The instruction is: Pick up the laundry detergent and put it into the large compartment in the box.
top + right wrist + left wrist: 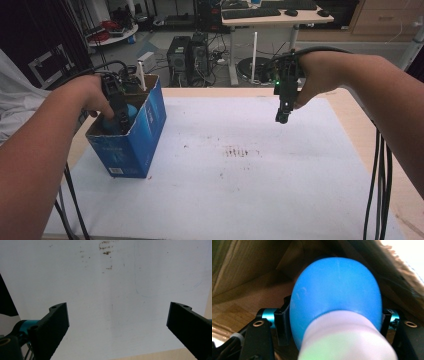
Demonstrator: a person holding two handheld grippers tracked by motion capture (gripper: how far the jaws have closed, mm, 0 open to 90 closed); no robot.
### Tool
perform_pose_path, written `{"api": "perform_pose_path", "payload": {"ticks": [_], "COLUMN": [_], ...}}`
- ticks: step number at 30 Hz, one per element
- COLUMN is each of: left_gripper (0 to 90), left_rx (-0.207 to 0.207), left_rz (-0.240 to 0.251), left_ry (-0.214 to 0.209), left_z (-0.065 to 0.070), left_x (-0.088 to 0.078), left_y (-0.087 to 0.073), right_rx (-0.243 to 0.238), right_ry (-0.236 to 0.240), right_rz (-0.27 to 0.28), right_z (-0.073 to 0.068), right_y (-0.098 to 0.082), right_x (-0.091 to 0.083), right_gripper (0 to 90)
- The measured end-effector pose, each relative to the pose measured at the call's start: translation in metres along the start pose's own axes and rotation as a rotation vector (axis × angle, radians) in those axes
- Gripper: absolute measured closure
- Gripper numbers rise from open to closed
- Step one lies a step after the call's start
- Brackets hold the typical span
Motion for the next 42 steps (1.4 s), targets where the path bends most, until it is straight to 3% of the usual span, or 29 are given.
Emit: {"api": "perform_pose_path", "payload": {"ticks": [17, 37, 42], "left_gripper": [31.3, 23.8, 23.2], "left_rx": [-0.018, 0.007, 0.047], "left_rz": [0.045, 0.07, 0.062], "left_ry": [0.002, 0.046, 0.052], "left_z": [0.004, 0.017, 0.025], "left_x": [-0.023, -0.07, -0.081], "left_y": [-0.006, -0.007, -0.003], "right_rx": [-0.008, -0.009, -0.014], "right_ry": [0.002, 0.002, -0.001], "right_rz": [0.018, 0.022, 0.024], "right_z": [-0.002, -0.003, -0.004], "right_y": [0.006, 0.008, 0.009], "right_x": [-0.001, -0.002, -0.003], "right_gripper": [3.2, 3.2, 3.2]}}
Point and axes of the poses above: each handheld gripper's, and its own axes: x roughly forward along the jaws, y roughly out of its top, z roughly to its right, the point moved 4 cm from there along x, roughly forward along the jaws, and after that the axes turned 4 degrees about x, right-handed, at the moved point
